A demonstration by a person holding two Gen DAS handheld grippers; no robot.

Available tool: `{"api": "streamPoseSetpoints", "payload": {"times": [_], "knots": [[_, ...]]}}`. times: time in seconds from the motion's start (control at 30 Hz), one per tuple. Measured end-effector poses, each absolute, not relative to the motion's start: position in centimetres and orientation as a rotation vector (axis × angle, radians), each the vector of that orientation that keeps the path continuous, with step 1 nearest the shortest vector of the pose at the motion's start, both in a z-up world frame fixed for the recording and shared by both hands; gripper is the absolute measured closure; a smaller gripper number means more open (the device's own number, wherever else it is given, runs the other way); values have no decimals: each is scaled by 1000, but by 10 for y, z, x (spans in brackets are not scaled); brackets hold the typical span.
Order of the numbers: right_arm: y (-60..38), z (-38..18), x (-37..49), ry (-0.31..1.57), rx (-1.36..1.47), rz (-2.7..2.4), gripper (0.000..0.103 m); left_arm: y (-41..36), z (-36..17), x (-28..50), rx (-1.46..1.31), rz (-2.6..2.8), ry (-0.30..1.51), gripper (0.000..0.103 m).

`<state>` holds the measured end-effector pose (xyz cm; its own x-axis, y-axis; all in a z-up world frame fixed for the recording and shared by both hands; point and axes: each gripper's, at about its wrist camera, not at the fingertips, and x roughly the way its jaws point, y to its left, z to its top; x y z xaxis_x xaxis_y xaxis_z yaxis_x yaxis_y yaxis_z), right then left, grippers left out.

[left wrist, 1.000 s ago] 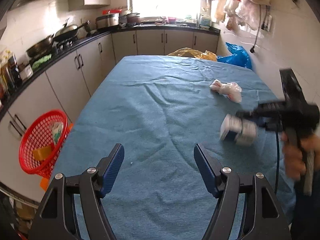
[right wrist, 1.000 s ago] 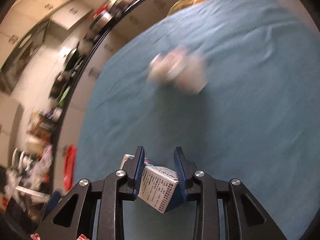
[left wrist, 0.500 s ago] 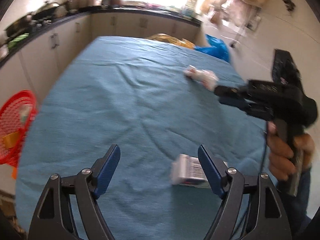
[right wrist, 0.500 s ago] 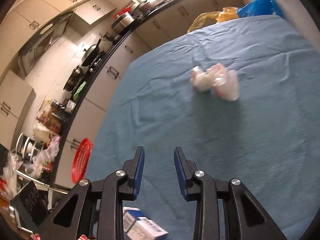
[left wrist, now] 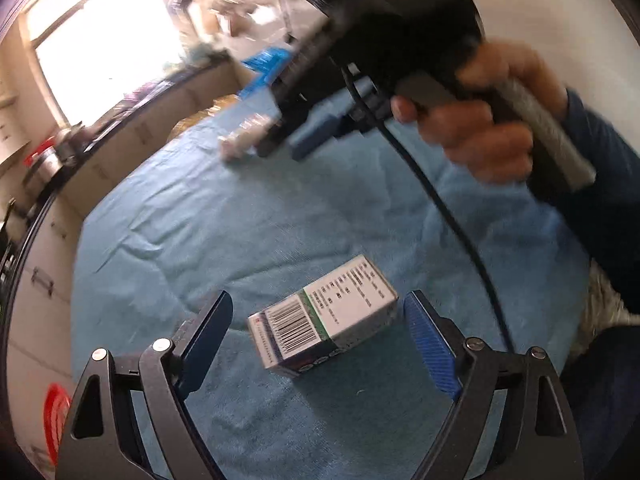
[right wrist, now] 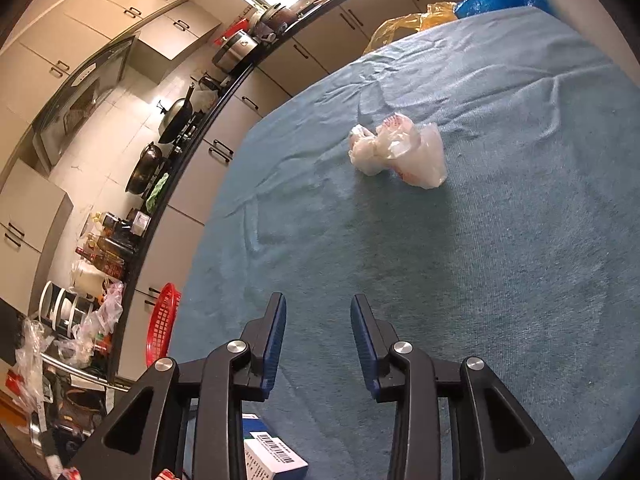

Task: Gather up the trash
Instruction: 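Grasp the white medicine box with the left tool while the right tool releases it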

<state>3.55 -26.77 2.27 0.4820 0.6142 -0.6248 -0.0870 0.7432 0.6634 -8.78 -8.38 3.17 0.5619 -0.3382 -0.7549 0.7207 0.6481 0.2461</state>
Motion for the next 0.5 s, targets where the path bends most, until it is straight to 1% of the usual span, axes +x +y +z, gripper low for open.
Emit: {"api": "streamPoseSetpoints", "payload": {"times": [0.1,0.2,0.23,0.27,0.3,0.33,0.37,0.4,0.43,0.47,0.5], "knots": [[-271,20,36,981,620,460,66,-88,23,-74,606,-680,761,17],[-275,20,36,968,623,450,66,-87,18,-57,531,-682,797,17],[-277,20,36,963,624,441,66,-84,18,-55,505,-682,801,23],[-280,20,36,957,628,432,66,-83,17,-52,473,-681,807,39],[-282,20,37,953,632,424,66,-81,16,-47,436,-671,829,46],[-284,20,37,950,636,417,66,-81,14,-45,420,-658,839,50],[-285,21,37,945,637,408,66,-80,13,-42,394,-636,849,57],[-287,22,37,937,637,396,66,-77,12,-41,379,-626,857,60],[-290,24,36,927,636,378,66,-75,11,-40,359,-617,868,67],[-292,26,36,918,636,362,65,-73,9,-38,332,-605,886,70],[-294,29,36,908,634,346,62,-71,9,-38,316,-592,887,70]]}}
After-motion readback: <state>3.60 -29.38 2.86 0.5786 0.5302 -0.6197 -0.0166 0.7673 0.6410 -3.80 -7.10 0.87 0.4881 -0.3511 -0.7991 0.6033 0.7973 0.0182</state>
